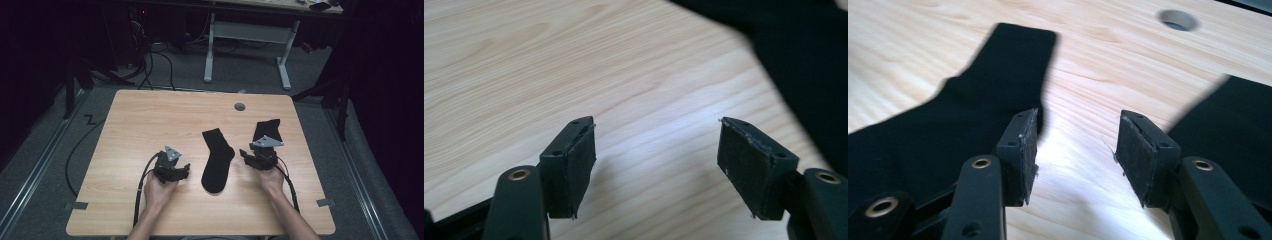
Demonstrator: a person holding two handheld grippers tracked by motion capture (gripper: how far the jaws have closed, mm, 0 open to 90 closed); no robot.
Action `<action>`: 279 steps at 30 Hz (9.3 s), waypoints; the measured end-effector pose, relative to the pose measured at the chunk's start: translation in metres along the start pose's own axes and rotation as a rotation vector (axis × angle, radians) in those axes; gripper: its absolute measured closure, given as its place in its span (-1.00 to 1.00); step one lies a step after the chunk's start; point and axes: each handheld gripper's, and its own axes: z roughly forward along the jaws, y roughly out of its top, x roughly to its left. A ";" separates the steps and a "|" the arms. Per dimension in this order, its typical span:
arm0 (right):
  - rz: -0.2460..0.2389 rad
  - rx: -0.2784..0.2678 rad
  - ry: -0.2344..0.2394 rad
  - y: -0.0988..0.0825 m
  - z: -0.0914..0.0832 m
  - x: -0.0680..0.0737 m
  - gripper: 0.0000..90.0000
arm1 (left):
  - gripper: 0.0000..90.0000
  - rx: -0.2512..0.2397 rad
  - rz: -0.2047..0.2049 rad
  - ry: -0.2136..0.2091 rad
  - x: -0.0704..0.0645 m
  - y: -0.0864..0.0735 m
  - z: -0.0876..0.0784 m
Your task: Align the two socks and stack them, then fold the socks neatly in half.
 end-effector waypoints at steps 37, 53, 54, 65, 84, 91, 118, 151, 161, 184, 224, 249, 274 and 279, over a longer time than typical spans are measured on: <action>0.136 0.135 -0.228 0.001 0.027 -0.089 0.25 | -0.34 -0.005 -0.102 0.113 0.062 -0.021 -0.009; 0.044 0.154 -0.159 0.009 0.019 -0.081 0.98 | -0.34 -0.004 -0.104 0.114 0.062 -0.021 -0.009; 0.037 0.138 -0.154 0.011 0.016 -0.080 0.98 | -0.34 -0.004 -0.104 0.114 0.062 -0.021 -0.009; 0.015 0.027 -0.109 0.032 -0.016 -0.071 0.99 | -0.34 -0.004 -0.104 0.114 0.062 -0.021 -0.009; -0.071 -0.094 -0.090 0.089 -0.054 -0.050 0.99 | -0.34 -0.004 -0.105 0.115 0.062 -0.021 -0.009; -0.090 -0.125 -0.082 0.110 -0.058 -0.042 0.99 | -0.34 -0.004 -0.106 0.116 0.062 -0.021 -0.009; -0.091 -0.147 -0.050 0.193 -0.008 0.013 0.99 | -0.34 -0.004 -0.106 0.116 0.062 -0.021 -0.009; -0.083 -0.064 0.144 0.071 -0.039 0.059 0.98 | -0.34 -0.004 -0.107 0.118 0.062 -0.021 -0.009; -0.073 -0.020 0.215 0.040 -0.032 0.077 0.97 | -0.34 -0.004 -0.108 0.119 0.061 -0.021 -0.009; -0.025 -0.016 0.300 0.010 -0.027 0.067 0.49 | -0.19 -0.036 0.095 -0.101 -0.034 0.004 -0.016; -0.115 0.173 0.120 0.029 0.052 0.042 0.99 | 0.07 0.060 0.209 -0.199 -0.101 0.021 0.015; -0.104 0.153 0.111 0.030 0.048 0.035 0.99 | 0.98 0.029 0.207 -0.284 -0.092 0.033 -0.004; -0.130 0.176 0.081 0.024 0.055 0.035 0.98 | 0.99 0.009 0.168 -0.344 -0.066 0.042 -0.021; -0.140 0.184 0.069 0.022 0.059 0.037 0.98 | 1.00 0.010 0.169 -0.330 -0.060 0.046 -0.023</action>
